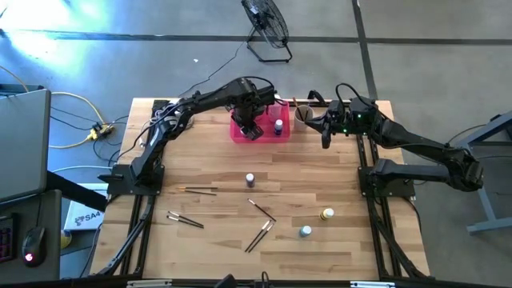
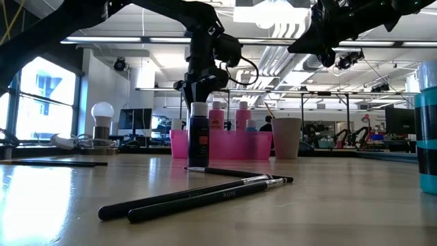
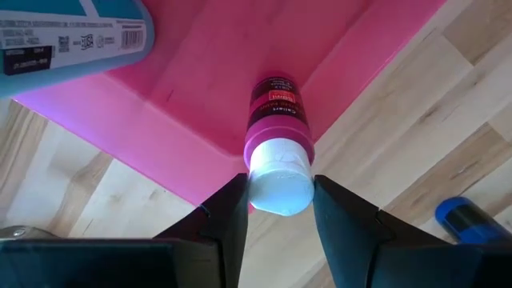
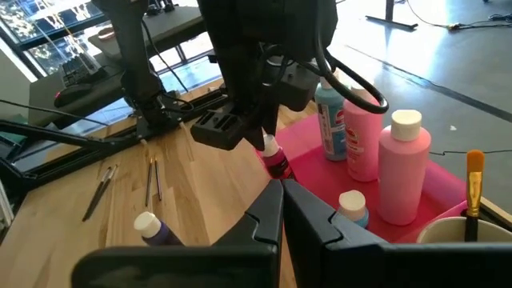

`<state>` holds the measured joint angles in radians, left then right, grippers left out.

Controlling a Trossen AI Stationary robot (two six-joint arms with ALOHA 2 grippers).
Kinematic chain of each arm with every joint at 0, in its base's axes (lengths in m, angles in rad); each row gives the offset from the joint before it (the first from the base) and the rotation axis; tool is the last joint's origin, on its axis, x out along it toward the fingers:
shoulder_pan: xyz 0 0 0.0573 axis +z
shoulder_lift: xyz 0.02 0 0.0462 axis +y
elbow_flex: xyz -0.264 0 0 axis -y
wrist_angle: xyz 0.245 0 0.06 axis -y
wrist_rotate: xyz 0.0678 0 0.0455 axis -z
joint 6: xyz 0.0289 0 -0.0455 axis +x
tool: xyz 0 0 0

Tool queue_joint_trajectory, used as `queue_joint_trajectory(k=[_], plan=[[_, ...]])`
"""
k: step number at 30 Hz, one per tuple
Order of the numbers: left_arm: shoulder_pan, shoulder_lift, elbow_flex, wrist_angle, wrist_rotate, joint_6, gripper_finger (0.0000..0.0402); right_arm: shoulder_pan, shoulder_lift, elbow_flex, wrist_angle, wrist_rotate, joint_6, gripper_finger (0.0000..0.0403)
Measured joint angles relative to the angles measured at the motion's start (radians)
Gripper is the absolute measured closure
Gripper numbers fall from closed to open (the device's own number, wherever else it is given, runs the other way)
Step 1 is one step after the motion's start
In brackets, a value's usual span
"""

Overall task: Pick & Place Paint Supplies
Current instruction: Put the small pink paint bottle into the pink bin

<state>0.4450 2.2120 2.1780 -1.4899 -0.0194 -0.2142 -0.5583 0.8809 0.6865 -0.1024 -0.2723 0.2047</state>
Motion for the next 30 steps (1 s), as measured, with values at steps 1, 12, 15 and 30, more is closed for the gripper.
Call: queue_joint_trajectory(k=[1,12,15,30], plan=[[0.000,0.000,0.000,0.000,-0.009,0.000,0.0270,0.000,0.000,0.000,0.000,0.000,0.000,0.0398],[0.000,0.002,0.000,-0.003,-0.039,0.005,0.0270,0.000,0.000,0.000,0.000,-0.022,0.002,0.0398],[0.000,0.014,-0.019,-0.014,-0.029,0.007,0.0270,0.000,0.000,0.000,0.000,-0.022,0.003,0.0398],[0.000,0.026,-0.094,-0.003,-0.013,0.008,0.0270,0.000,0.000,0.000,0.000,-0.069,0.004,0.0398]])
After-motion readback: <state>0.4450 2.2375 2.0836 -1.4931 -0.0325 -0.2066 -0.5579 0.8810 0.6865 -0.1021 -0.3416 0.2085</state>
